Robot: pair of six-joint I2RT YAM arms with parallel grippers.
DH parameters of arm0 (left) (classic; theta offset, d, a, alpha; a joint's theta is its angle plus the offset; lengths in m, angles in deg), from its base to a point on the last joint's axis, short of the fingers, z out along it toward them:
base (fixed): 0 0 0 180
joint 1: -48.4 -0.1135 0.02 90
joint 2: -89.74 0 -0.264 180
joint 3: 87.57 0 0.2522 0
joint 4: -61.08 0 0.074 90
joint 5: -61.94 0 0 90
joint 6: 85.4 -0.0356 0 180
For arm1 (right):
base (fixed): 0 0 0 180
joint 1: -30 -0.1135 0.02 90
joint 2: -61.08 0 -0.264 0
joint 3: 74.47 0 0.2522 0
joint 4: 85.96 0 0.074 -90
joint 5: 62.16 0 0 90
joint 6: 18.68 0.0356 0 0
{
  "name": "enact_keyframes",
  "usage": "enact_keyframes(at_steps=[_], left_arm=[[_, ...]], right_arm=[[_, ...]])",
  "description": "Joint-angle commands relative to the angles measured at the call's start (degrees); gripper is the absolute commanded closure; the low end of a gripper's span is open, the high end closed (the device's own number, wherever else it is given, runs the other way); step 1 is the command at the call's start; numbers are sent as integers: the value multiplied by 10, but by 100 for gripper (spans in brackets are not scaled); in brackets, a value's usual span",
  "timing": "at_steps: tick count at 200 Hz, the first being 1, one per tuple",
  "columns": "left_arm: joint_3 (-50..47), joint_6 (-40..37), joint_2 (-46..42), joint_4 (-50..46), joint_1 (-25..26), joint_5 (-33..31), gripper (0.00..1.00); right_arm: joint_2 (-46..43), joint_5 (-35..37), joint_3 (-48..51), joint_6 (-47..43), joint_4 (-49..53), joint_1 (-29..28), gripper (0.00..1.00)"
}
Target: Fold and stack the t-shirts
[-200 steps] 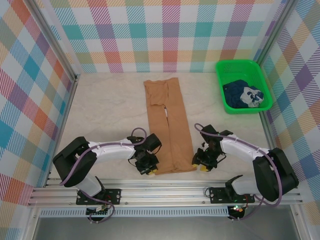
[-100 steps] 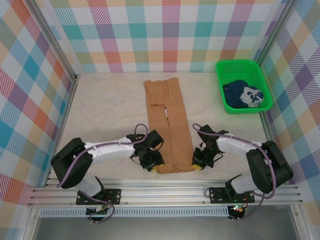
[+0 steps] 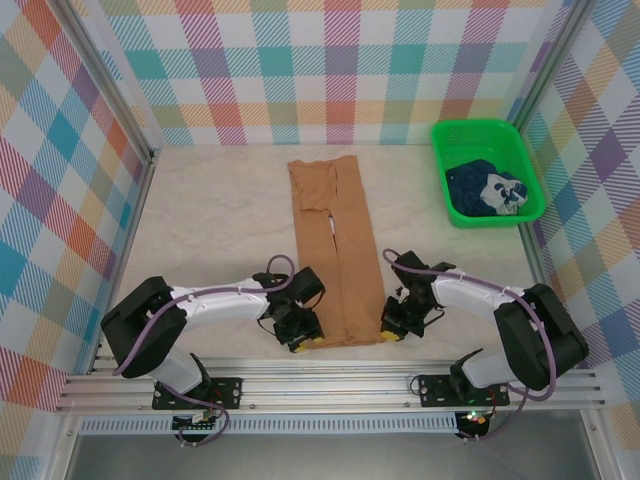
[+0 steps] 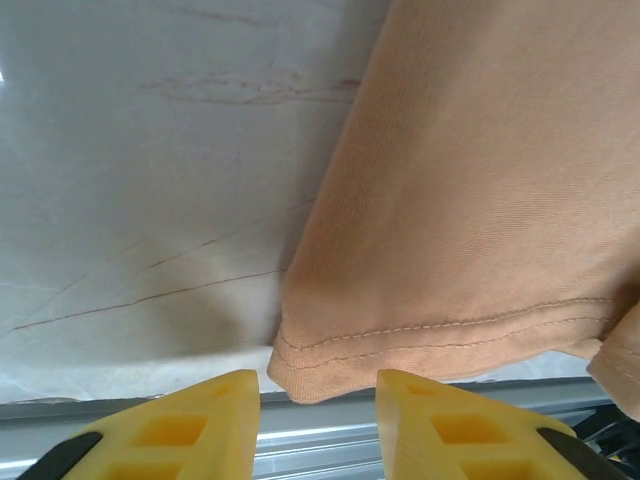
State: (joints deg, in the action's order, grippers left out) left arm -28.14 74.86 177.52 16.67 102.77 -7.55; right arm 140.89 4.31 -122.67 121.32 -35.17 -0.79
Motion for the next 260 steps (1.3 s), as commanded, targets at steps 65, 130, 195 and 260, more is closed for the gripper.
enact_keyframes(at_steps=[65,130,195,260], left_arm=[[10,12,48,20,12,-26,78],[6,-18,-40,-64,12,-59,100],[30,-26,-83,-39,-63,-78,100],[183,-96,30,-31,-194,-87,100]], right_arm=[[-5,-28,2,21,3,-20,100],[-21,-48,-36,-16,68,-39,100],[-1,-15,-148,-15,130,-31,100],[137,23,-343,-62,150,28,100]])
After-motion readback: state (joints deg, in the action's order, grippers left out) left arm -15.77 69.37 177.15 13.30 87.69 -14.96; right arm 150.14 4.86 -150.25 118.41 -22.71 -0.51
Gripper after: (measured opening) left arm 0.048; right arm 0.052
